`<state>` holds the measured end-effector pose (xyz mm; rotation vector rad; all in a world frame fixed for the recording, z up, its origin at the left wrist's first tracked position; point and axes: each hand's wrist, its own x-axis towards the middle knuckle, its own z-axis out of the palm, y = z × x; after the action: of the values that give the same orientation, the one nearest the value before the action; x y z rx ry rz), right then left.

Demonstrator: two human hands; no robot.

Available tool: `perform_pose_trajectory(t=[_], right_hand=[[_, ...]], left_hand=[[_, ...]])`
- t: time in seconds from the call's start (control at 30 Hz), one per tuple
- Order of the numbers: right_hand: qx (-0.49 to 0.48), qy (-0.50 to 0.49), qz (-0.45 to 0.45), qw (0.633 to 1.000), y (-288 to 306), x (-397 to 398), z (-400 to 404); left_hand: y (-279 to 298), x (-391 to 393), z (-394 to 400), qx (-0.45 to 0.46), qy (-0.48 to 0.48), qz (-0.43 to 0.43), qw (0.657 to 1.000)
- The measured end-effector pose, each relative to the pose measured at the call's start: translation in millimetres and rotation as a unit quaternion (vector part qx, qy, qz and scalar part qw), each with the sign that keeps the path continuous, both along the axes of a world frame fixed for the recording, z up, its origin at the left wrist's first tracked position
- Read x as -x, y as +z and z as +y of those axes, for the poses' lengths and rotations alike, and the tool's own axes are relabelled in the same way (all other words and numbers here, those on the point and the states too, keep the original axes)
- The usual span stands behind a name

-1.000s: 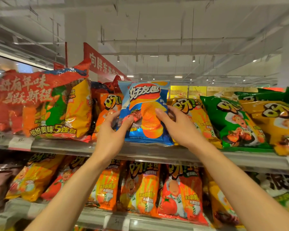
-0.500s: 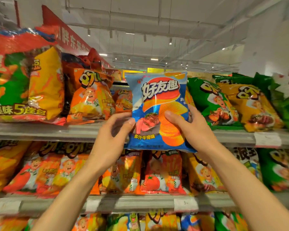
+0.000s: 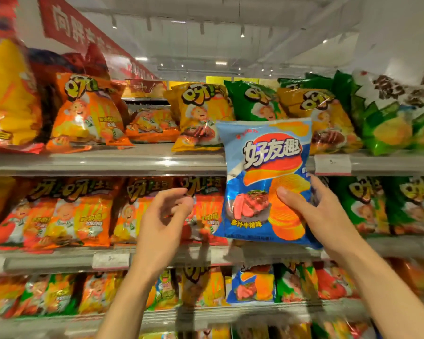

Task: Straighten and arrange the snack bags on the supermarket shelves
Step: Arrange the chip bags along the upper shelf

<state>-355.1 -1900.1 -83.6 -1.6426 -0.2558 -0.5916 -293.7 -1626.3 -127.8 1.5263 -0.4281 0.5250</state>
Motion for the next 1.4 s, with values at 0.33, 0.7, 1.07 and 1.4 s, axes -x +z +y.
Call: perform_pose_trajectory(t=[0.33,0.7,1.07,1.4], right_hand=[[-0.058,-0.015,0.020,0.998,-34.2,57.9,-163.3],[-0.073,-0.058,0.012,0.996,-22.5,82.4,-314.5],[-0.025,-0.067,-0.002,0.997,10.4,48.5,-430.5],[-0.031,-0.015,-0.020,0.999,18.1,29.9,-509.1]], left_hand=[[-27.2,58.8,-160.2,0.010,-0.004,0.021,1.000],[17.4,61.2,-309.6,-0.015,-0.036,0.002,0.999],[41.4,16.3,-437.4,-0.008,-0.081,-0.046,0.996],[55.6,21.1,-509.3,-0.035,-0.033,-0.064,0.997]])
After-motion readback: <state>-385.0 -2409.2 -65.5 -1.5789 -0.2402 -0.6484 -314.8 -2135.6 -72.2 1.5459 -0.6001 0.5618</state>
